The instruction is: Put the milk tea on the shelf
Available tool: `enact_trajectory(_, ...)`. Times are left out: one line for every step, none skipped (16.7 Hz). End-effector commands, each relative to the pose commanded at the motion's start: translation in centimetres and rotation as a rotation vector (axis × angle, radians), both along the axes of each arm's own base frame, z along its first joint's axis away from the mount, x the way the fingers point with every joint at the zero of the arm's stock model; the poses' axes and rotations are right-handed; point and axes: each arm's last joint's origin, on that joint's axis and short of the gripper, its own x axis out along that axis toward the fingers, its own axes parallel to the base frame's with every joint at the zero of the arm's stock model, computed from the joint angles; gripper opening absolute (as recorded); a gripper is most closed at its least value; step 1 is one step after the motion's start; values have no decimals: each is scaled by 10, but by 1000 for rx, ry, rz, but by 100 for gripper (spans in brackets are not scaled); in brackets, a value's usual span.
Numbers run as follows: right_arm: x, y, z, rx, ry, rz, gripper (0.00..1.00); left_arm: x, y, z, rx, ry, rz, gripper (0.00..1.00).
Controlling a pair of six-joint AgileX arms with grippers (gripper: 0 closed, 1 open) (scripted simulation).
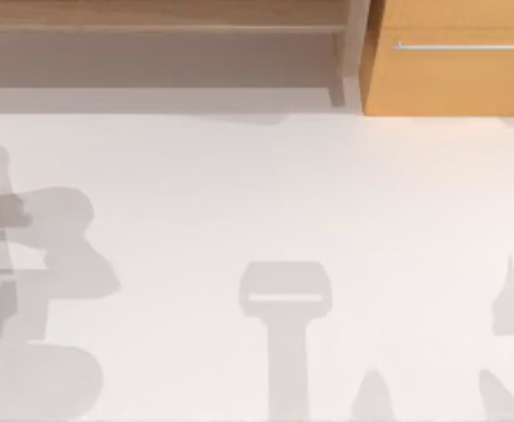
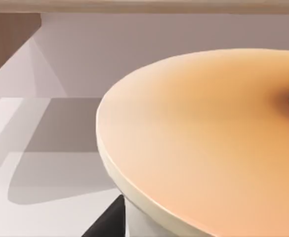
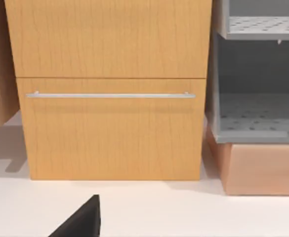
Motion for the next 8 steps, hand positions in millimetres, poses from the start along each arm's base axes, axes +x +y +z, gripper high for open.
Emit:
enact_trajectory(0,0,0,0,0,0,100,0,0,-1,1,2,0,0)
enact_trajectory(0,0,0,0,0,0,100,0,0,-1,1,2,0,0)
enact_trajectory(0,0,0,0,0,0,100,2,0,4,9,-21,0,0)
enact_trajectory(0,0,0,0,0,0,100,7,-1,11,19,-51,-1,0)
enact_trajectory(0,0,0,0,0,0,100,13,-2,20,29,-84,-3,0)
enact_trajectory(0,0,0,0,0,0,100,20,-5,30,38,-116,-6,0)
enact_trajectory(0,0,0,0,0,0,100,28,-9,41,45,-147,-10,0)
enact_trajectory(0,0,0,0,0,0,100,36,-14,52,50,-175,-15,0)
